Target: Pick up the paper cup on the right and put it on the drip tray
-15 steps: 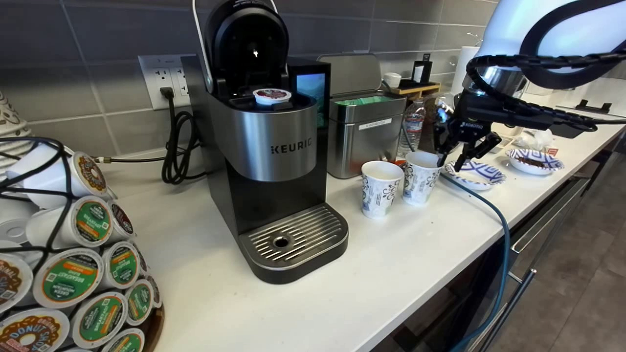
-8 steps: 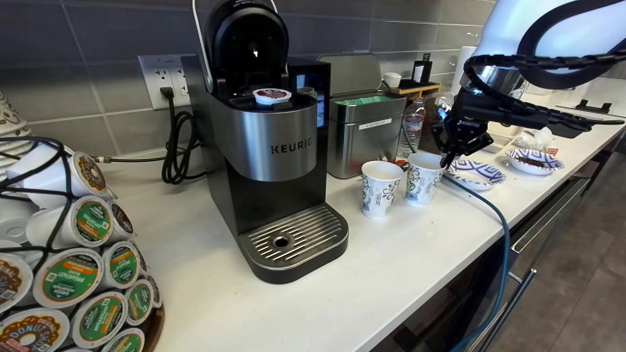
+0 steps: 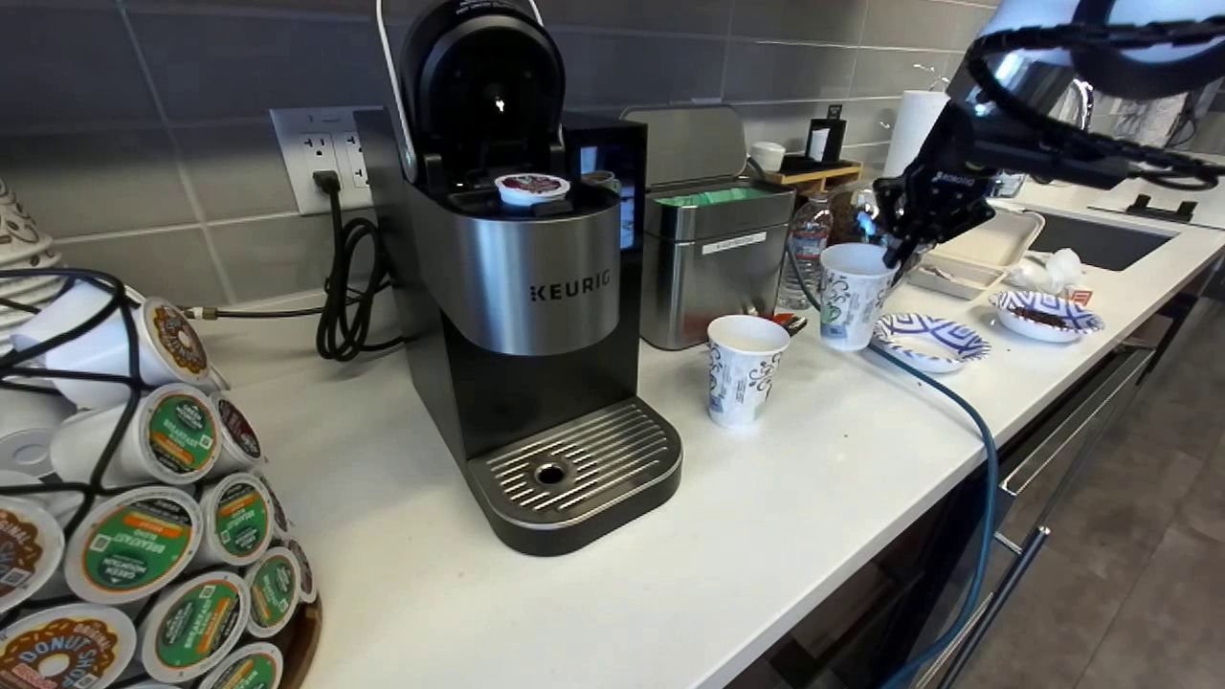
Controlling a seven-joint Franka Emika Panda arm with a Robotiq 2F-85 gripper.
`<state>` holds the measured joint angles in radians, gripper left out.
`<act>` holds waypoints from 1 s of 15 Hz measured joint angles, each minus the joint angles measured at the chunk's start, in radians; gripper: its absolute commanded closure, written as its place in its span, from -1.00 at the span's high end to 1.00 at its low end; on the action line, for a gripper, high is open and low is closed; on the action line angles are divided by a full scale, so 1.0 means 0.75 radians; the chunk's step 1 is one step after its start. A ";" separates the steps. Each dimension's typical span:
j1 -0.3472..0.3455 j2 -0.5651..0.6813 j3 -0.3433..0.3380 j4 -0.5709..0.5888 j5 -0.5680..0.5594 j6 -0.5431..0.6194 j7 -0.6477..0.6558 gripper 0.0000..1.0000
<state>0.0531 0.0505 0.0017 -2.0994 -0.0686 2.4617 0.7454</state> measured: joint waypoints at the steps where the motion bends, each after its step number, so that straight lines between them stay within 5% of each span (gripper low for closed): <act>1: -0.012 -0.056 -0.003 -0.025 0.036 0.024 -0.086 -0.98; 8: 0.045 -0.417 0.026 -0.121 0.447 0.005 -0.657 -0.98; 15: 0.208 -0.507 0.105 -0.062 0.569 -0.255 -0.891 -0.93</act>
<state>0.2090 -0.3301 0.0805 -2.1461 0.3581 2.2708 0.0770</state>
